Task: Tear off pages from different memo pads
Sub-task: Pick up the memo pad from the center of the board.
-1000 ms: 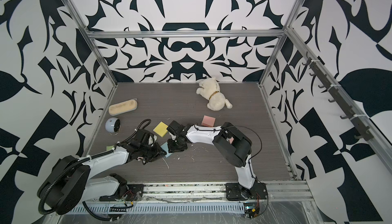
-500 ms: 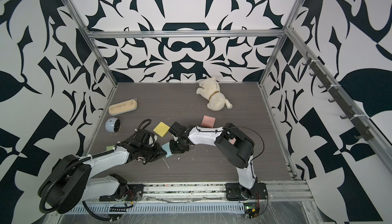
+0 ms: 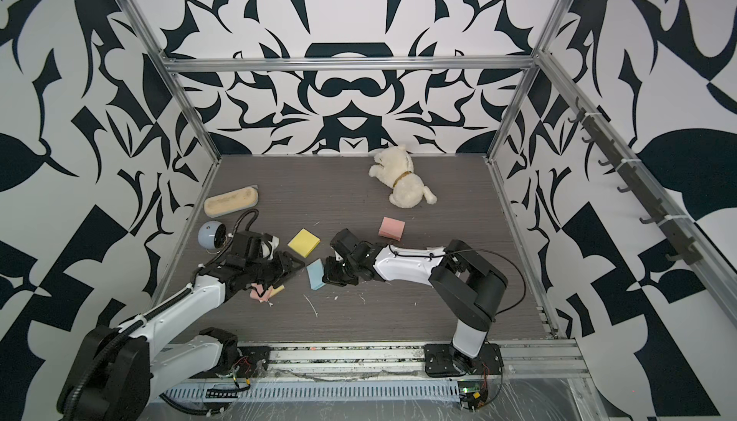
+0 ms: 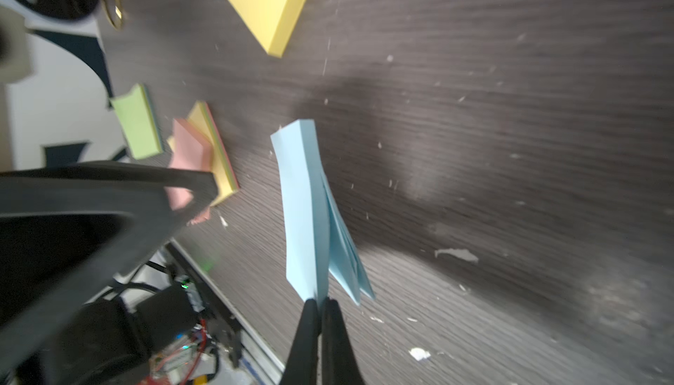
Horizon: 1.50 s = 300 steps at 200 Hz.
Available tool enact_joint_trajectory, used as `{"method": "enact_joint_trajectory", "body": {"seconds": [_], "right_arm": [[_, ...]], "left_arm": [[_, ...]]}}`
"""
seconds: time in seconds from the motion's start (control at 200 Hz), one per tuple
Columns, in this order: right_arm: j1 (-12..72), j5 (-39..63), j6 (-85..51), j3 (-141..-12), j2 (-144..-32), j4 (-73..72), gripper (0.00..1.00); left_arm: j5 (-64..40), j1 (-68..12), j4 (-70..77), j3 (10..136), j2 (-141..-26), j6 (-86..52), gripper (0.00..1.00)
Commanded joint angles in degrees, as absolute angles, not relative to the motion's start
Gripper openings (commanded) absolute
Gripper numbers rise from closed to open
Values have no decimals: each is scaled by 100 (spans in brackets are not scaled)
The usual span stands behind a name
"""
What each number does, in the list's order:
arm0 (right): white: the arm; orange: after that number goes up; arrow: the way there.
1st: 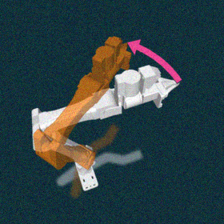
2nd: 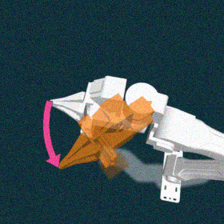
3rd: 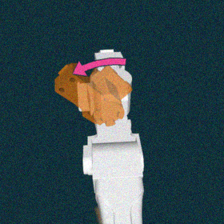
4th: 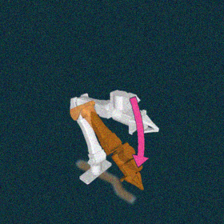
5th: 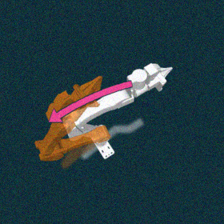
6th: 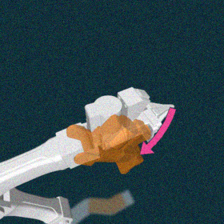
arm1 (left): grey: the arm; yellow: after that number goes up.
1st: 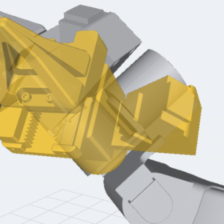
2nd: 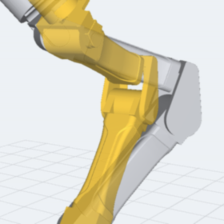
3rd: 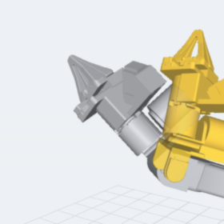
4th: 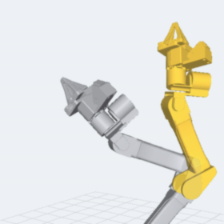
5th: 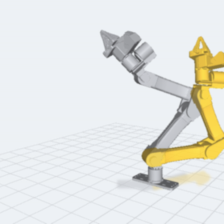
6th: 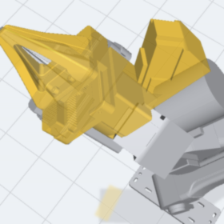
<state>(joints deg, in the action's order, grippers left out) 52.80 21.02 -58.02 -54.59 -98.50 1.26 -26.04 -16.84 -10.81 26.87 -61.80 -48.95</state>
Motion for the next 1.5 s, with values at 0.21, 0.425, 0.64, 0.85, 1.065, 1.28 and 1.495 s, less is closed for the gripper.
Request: {"method": "enact_joint_trajectory", "body": {"seconds": [0.21,0.425,0.64,0.85,1.065,1.28,1.495], "right_arm": [[5042,2419,-6255,-5203,-8999,-375,0],[4927,2701,-6445,-5194,-8672,-488,0],[4908,2884,-6818,-5118,-8614,-913,0],[4805,3006,-7191,-4905,-8554,-1389,0],[4706,3112,-7172,-4830,-8423,-1279,0],[4683,3235,-7151,-4856,-8448,-1345,1],[4326,2872,-6059,-4974,-7903,-98,26]], "left_arm": [[-3758,-1310,347,2584,-6034,-5450,68],[-3810,-1352,1405,2435,-6185,-5773,74],[-3920,-1752,1816,2572,-6450,-5778,69],[-3973,-1837,1851,2581,-6567,-5705,58],[-4178,-1837,1941,2723,-6747,-5702,32],[-4197,-1803,1892,2833,-6848,-5713,5],[-4075,-1477,718,3295,-6986,-5536,0]]}}
